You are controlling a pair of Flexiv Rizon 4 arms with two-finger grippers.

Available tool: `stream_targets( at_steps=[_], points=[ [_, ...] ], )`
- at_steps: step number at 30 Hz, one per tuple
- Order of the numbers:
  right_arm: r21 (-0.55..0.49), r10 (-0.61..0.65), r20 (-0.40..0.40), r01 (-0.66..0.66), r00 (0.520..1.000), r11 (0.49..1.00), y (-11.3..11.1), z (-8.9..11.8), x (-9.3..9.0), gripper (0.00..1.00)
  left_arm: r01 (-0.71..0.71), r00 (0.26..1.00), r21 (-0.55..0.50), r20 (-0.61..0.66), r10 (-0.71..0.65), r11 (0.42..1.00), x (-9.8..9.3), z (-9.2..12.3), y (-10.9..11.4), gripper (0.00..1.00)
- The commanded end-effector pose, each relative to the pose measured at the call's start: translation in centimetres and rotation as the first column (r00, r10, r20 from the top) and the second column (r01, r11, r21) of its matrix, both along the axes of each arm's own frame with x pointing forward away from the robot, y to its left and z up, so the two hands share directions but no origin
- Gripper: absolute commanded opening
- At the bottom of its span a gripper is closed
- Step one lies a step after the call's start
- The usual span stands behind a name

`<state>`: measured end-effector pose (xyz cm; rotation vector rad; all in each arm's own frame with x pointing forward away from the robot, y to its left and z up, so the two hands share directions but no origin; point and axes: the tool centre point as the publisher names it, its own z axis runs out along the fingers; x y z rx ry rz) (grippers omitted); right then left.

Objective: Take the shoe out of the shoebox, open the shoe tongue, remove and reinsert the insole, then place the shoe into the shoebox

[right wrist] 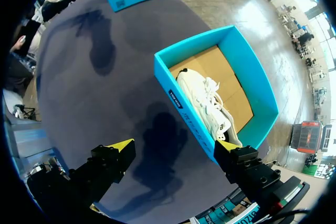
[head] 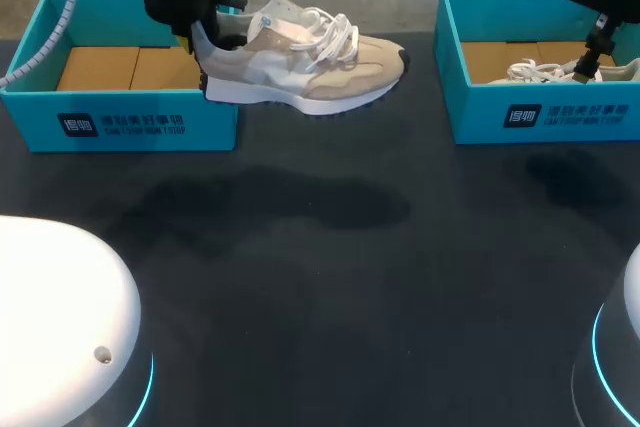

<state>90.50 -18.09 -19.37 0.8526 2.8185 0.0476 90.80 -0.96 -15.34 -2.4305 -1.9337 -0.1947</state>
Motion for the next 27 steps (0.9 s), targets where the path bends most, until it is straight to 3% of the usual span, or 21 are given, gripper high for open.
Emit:
stream_targets(
  at_steps=[1, 3, 27],
  points=[
    [0.001, 0.0, -0.001, 0.0, 1.0, 1.0, 0.0, 0.0, 0.0, 1.0, 0.002, 1.0, -0.003, 0.002, -0.002, 1.0, 0.0, 0.1, 0.1, 0.0],
    [0.001, 0.0, -0.001, 0.0, 1.0, 1.0, 0.0, 0.0, 0.0, 1.0, 0.002, 1.0, -0.003, 0.002, -0.002, 1.0, 0.0, 0.1, 0.1, 0.0],
    [0.001, 0.0, -0.001, 0.0, 1.0, 1.0, 0.0, 0.0, 0.0, 1.0, 0.062, 0.997, -0.064, -0.045, -0.064, 0.996, -10.1, -1.3, -3.9, 0.0]
  ],
)
